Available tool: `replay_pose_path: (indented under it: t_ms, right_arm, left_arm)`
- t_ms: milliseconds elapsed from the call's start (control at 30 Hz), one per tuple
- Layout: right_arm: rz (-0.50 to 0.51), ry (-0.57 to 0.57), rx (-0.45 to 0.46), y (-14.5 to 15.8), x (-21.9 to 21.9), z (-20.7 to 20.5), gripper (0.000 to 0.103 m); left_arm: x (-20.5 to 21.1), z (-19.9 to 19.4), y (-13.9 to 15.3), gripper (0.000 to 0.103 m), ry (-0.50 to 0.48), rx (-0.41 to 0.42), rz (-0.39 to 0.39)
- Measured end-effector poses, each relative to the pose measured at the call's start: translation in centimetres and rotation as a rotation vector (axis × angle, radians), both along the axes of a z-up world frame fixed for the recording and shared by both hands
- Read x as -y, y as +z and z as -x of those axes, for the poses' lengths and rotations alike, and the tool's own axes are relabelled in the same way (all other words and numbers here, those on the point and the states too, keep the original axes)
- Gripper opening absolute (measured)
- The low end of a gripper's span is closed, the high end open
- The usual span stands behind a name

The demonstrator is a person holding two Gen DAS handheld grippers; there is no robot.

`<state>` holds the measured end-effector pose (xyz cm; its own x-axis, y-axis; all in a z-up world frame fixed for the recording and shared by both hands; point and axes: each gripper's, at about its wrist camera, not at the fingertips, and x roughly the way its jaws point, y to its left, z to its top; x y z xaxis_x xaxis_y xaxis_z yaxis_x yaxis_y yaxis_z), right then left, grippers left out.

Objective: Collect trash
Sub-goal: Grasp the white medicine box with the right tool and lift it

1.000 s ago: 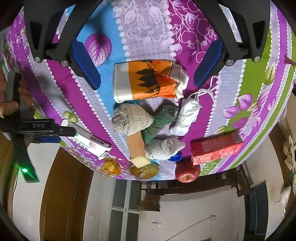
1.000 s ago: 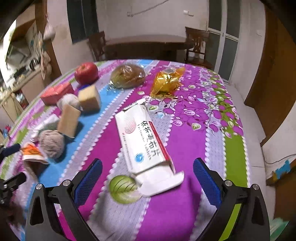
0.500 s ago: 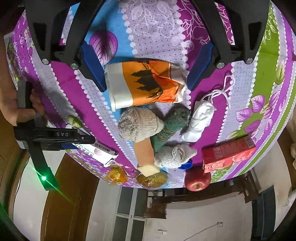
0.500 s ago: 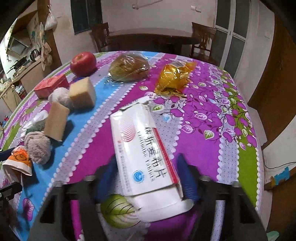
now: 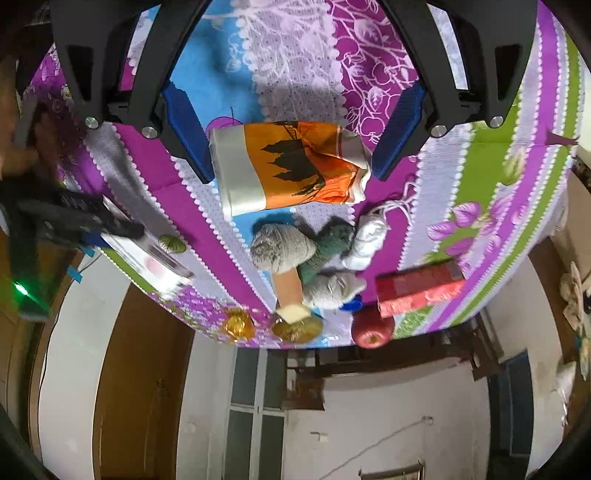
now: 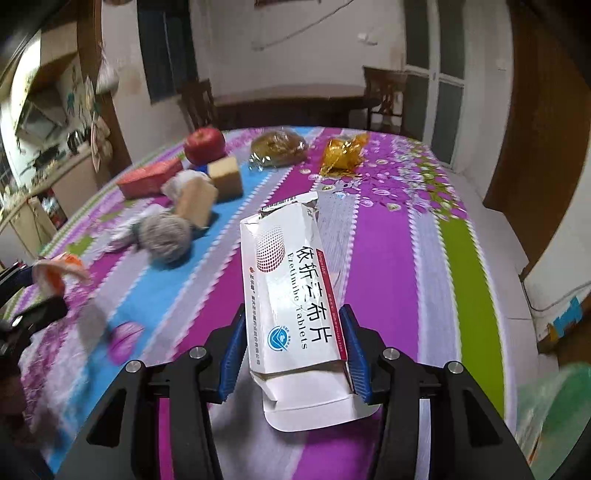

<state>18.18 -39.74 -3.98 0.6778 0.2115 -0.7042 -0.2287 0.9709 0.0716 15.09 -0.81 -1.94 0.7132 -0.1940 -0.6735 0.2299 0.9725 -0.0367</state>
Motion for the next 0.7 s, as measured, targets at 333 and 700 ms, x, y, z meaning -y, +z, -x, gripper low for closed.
replay_pose_path:
  t_ms: [333, 700]
  right_arm:
    - [-0.120, -0.183, 0.095, 1.1, 1.1, 11.7, 0.050]
    - [-0.111, -0.218, 0.152, 1.3, 0.6, 16.8, 0.049]
  left_arm:
    - [3.1, 1.5, 0.5, 0.083, 0.014, 0.085, -0.107]
    - [5.6, 2.8, -0.2, 0.083, 0.008, 0.122, -0.180]
